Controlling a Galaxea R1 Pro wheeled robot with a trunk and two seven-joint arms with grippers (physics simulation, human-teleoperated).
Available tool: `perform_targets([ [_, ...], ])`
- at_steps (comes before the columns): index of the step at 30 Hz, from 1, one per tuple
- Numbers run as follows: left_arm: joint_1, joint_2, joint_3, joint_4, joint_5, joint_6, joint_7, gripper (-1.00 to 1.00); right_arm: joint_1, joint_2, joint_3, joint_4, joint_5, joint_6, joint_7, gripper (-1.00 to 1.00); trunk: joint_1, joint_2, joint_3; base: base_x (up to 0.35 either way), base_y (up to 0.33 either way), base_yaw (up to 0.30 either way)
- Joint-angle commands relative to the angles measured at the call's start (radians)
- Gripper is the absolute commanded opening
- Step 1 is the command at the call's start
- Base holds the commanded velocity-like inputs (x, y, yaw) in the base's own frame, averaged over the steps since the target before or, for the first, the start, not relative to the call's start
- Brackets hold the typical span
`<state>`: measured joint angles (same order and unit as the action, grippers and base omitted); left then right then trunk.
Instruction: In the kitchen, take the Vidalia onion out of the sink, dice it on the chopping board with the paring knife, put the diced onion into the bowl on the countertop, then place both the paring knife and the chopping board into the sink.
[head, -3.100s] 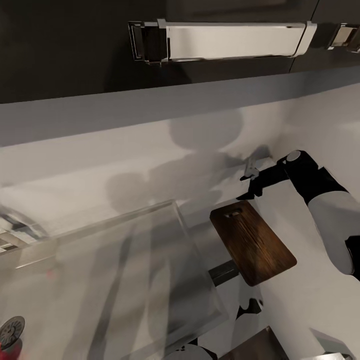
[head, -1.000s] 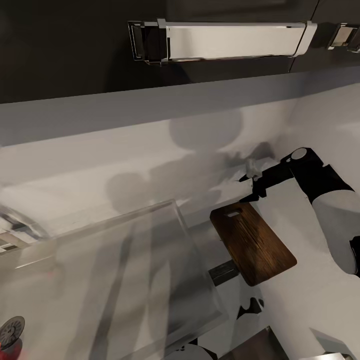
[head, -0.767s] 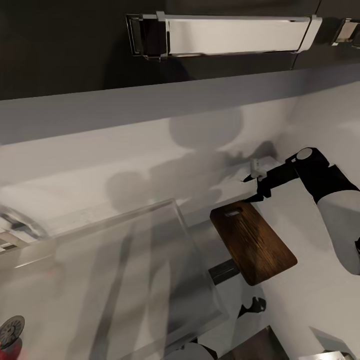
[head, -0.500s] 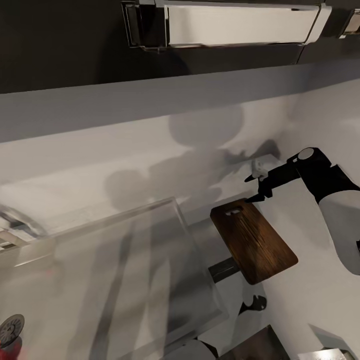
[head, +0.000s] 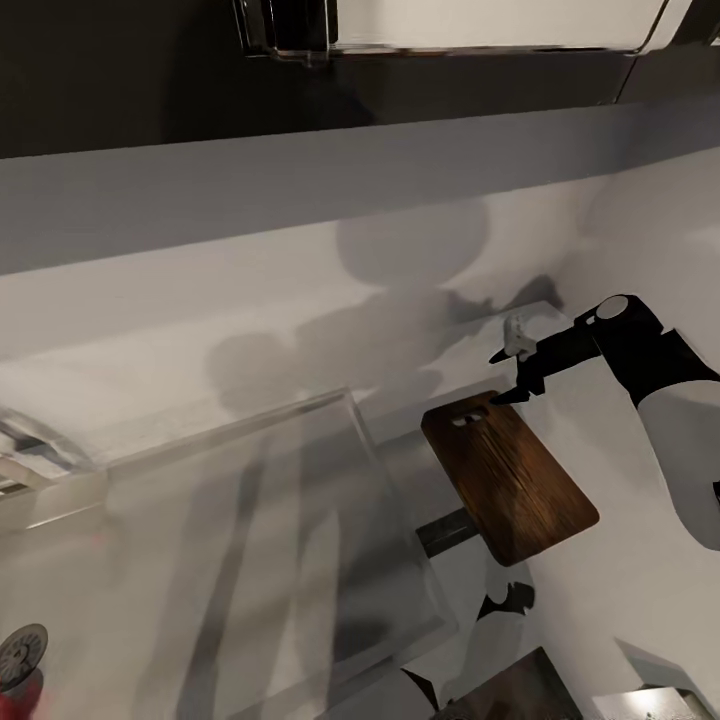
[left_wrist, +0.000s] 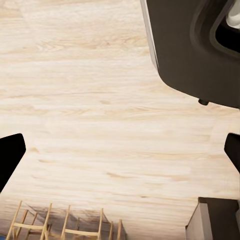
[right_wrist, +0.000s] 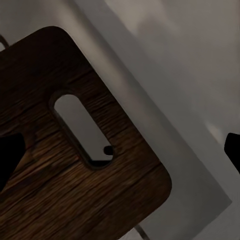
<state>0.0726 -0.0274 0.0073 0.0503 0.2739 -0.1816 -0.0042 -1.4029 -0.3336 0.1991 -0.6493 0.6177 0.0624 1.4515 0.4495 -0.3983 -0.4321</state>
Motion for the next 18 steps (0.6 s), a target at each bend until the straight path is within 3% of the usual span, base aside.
perform_targets([
  [1,0.000,0.000,0.000,0.002,0.004,-0.006,0.000,1.00,-0.001,-0.001,0.003,-0.001,0.000,0.007,0.002,1.00,0.000,-0.002,-0.003,0.000,0.000,0.000],
  [5,-0.001,0.000,0.000,0.002,0.004,-0.006,0.000,1.00,0.000,-0.001,-0.008,-0.001,-0.001,0.007,0.002,1.00,0.000,-0.002,-0.009,0.000,0.000,0.000],
  [9,0.000,0.000,0.000,0.002,0.004,-0.006,0.000,1.00,-0.001,0.000,-0.052,-0.004,0.000,0.009,0.000,1.00,0.000,-0.002,-0.016,0.000,0.000,0.000],
  [13,0.000,0.000,-0.001,0.002,0.005,-0.006,0.000,1.00,-0.001,0.001,-0.144,-0.006,0.000,0.018,-0.016,1.00,0.000,-0.002,-0.018,0.000,0.000,0.000],
  [17,-0.001,0.000,-0.001,0.003,0.005,-0.006,0.000,1.00,-0.001,0.001,-0.282,-0.002,-0.001,0.077,-0.113,1.00,0.000,-0.002,-0.018,0.000,0.000,0.000],
  [18,-0.001,0.000,-0.001,0.003,0.005,-0.007,0.000,1.00,-0.001,0.001,-0.296,-0.001,-0.001,0.084,-0.124,1.00,0.000,-0.002,-0.018,0.000,0.000,0.000],
])
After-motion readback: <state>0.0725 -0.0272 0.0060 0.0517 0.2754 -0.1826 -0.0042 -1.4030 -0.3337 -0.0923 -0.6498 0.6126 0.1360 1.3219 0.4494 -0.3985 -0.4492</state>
